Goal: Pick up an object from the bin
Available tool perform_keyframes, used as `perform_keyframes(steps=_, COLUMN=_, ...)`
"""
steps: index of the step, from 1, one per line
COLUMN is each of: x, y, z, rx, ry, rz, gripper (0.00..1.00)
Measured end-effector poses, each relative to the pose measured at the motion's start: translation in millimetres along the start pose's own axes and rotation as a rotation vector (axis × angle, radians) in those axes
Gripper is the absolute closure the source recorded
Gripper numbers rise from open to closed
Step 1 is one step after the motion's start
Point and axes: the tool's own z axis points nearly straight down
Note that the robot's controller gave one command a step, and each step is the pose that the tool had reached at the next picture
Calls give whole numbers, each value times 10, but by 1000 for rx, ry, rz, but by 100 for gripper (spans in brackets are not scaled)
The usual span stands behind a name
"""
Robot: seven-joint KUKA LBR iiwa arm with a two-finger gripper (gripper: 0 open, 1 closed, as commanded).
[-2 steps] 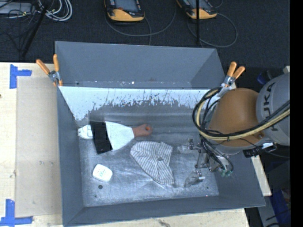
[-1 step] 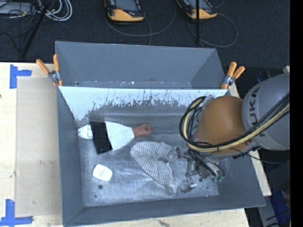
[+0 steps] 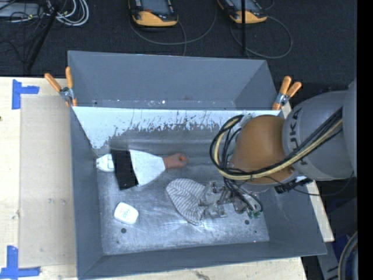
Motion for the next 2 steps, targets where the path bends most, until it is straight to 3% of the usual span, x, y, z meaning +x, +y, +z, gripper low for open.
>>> perform_keyframes(steps=1, x=0, y=0, z=0, rx=0, ry=0, rz=0, gripper=100)
perform_keyframes(steps=2, x=-51, y=120, z=-1345, rx=2, ry=-6, rz=5, gripper=100)
